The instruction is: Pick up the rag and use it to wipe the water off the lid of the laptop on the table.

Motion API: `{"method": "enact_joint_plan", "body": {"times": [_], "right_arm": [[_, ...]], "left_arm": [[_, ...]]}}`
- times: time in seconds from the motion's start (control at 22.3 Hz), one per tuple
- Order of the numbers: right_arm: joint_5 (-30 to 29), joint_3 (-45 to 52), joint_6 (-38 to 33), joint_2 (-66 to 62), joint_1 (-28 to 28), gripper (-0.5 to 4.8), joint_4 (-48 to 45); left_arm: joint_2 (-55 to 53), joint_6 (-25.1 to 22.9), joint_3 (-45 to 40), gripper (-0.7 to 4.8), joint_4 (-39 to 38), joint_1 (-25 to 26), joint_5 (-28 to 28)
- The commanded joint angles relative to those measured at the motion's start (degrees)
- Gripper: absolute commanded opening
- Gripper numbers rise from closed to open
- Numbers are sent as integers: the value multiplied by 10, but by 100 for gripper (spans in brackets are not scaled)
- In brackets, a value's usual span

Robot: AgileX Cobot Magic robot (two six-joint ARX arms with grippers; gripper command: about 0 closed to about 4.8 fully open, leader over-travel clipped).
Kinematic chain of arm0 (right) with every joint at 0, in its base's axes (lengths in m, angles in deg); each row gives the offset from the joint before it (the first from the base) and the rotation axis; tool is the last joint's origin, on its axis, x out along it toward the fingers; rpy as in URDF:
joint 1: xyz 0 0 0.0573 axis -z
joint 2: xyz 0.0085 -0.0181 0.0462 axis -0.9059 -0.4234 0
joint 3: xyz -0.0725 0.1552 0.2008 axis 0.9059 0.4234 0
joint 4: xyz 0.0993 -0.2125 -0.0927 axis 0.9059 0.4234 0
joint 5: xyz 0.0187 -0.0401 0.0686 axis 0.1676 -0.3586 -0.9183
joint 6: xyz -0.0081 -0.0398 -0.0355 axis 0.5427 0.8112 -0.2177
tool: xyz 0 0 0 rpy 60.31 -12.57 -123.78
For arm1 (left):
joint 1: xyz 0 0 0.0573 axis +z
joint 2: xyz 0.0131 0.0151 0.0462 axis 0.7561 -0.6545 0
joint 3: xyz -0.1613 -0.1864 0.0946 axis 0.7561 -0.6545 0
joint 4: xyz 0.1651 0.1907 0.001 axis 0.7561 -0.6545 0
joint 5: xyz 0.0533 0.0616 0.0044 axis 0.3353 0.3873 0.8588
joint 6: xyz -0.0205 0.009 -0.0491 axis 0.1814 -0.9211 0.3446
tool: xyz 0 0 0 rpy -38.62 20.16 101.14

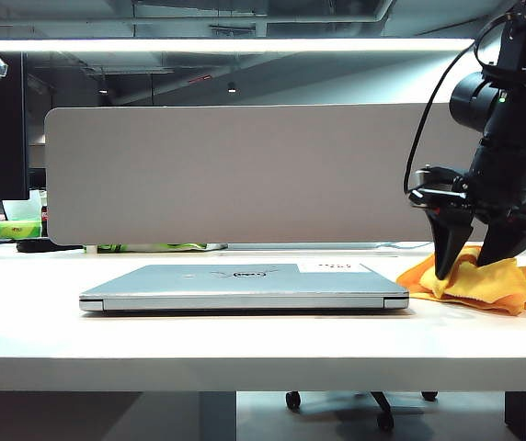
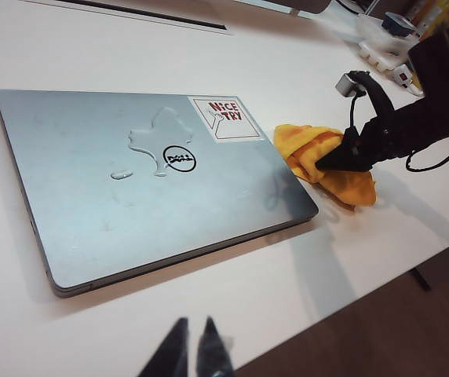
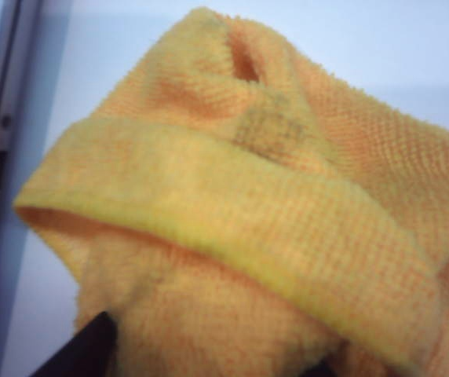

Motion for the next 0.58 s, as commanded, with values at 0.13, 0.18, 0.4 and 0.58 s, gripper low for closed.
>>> {"method": "enact_joint_plan", "body": {"times": [0.13,0.18,0.4,0.58], "right_arm": [[1,-1,0,-18,0,342,8],[1,-1,0,-21,0,341,9],[-1,-2,0,-22,0,77,19],[-1,-2,7,4,-1,-8,31]], "left_arm": [[1,-1,2,22,6,0,-2],[1,-1,2,22,5,0,-1],[1,-1,2,22,5,0,-1],[1,-1,2,22,6,0,-1]]}}
